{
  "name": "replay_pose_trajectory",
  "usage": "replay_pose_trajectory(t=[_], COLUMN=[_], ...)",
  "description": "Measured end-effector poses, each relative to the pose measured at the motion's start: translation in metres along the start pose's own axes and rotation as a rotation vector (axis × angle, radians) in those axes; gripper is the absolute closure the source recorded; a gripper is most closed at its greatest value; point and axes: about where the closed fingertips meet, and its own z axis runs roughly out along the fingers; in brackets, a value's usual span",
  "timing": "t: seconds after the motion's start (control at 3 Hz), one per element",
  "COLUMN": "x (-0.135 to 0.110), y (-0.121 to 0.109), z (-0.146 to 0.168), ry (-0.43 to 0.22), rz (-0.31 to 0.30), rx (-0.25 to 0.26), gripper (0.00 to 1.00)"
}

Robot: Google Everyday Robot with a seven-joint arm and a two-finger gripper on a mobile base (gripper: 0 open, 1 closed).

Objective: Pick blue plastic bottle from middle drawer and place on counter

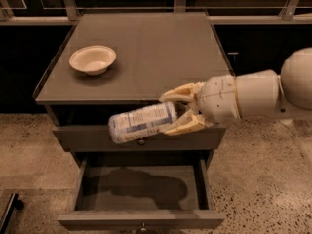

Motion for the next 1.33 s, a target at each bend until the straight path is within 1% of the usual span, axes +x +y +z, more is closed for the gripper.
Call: replay_pose_trajectory(t=[0.33, 0.67, 1.0, 1.33], x=[-0.002, 0.005, 0.020, 0.038], y=[-0.038, -0.075, -0.103, -0.124], z=[-0.005, -0.013, -0.014, -0.017], ry=[-0.028, -0.069, -0.120, -0.126], rz=[-0.019, -0.022, -0.015, 0.011], rx=[-0.053, -0.070, -0.061, -0.033], gripper=[1.00, 1.00, 1.00, 1.00])
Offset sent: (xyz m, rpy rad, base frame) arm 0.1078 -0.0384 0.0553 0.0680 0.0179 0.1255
